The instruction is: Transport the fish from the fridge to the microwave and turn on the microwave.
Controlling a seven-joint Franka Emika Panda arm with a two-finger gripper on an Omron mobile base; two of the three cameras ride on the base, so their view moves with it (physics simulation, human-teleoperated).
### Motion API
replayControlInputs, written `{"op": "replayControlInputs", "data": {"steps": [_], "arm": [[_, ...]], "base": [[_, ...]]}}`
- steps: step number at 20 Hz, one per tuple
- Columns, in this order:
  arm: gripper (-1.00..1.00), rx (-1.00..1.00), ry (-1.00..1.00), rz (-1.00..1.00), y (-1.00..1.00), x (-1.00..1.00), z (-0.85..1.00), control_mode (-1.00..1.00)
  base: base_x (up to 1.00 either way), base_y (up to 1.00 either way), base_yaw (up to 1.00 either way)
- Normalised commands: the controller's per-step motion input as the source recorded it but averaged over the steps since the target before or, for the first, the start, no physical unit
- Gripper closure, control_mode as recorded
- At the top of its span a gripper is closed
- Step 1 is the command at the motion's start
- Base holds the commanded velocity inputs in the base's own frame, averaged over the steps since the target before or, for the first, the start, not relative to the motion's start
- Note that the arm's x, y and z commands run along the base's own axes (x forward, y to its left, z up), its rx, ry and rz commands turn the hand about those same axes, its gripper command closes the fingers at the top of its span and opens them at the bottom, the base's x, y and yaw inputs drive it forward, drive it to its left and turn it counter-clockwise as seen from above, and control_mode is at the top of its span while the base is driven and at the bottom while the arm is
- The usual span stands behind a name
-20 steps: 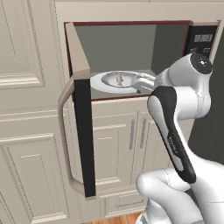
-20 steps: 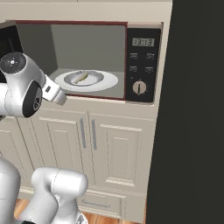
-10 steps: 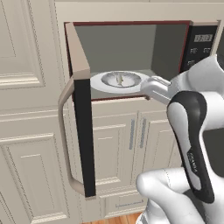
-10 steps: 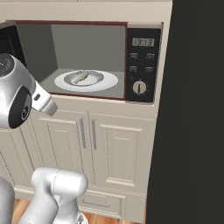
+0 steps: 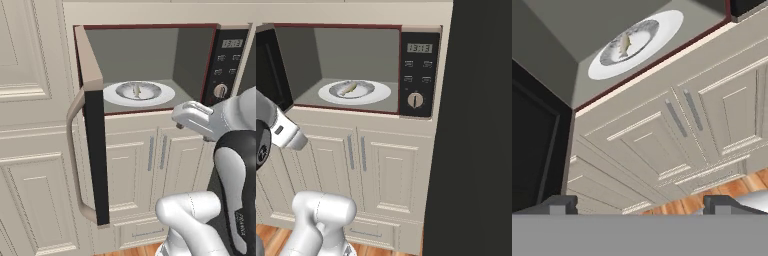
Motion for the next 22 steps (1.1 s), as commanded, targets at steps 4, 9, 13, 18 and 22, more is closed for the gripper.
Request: {"op": "replayControlInputs", "data": {"steps": [4,9,13,18,22], "arm": [[-1.0,0.08,0.06,0.0,0.01,-0.57,0.09,-1.0],[-1.0,0.11,0.0,0.0,0.0,-0.67,0.07,-1.0],[-1.0,0.01,0.0,0.09,0.03,-0.57,0.0,-1.0],[-1.0,0.0,-0.05,0.16,0.02,-0.53,0.0,-1.0],[-1.0,0.09,-0.02,0.11,0.02,-0.54,0.0,-1.0]], "base": [[0.0,0.0,0.0],[0.0,0.0,0.0],[0.0,0.0,0.0],[0.0,0.0,0.0],[0.0,0.0,0.0]]}}
